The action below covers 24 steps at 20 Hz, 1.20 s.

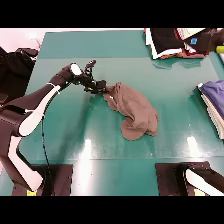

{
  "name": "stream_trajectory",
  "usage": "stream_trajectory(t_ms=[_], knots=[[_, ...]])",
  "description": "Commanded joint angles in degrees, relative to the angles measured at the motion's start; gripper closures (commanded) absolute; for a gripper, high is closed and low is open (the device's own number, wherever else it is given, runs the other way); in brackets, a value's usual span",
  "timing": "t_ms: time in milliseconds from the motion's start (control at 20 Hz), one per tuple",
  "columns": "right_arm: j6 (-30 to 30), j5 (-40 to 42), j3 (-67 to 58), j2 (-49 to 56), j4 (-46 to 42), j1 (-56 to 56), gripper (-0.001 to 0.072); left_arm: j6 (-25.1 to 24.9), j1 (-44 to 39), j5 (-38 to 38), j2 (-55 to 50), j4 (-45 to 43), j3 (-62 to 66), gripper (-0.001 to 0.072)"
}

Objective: Fold the shirts.

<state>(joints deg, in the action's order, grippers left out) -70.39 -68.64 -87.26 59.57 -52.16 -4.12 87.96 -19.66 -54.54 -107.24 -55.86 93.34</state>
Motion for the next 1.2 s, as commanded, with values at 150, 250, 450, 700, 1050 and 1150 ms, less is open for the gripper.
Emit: stream_trajectory(t_ms=[150,250,450,700,1050,1150], knots=[[-0.13,-7.52,16.13,-3.58,-0.59,-5.22,0.0697,-3.54,4.66,-8.31,0.46,1.70,9.27,0.0680],[-0.13,-8.96,26.40,-5.75,-0.52,-8.48,0.0696,-4.50,5.81,-9.35,2.14,0.92,11.15,0.0679],[-0.28,-4.98,47.28,-4.13,2.16,-9.38,0.0302,-4.48,5.81,-10.03,3.19,0.02,11.23,0.0679],[0.94,6.51,55.49,6.78,12.24,2.71,0.0302,-4.46,5.81,-11.45,3.19,-0.81,11.23,0.0679],[0.98,10.69,46.16,17.94,10.60,11.72,0.0587,-4.48,5.84,-14.58,3.21,-3.06,11.30,0.0679],[0.96,11.34,44.39,16.17,7.41,11.10,0.0698,-4.48,5.90,-15.10,3.87,-4.26,11.30,0.0679]])
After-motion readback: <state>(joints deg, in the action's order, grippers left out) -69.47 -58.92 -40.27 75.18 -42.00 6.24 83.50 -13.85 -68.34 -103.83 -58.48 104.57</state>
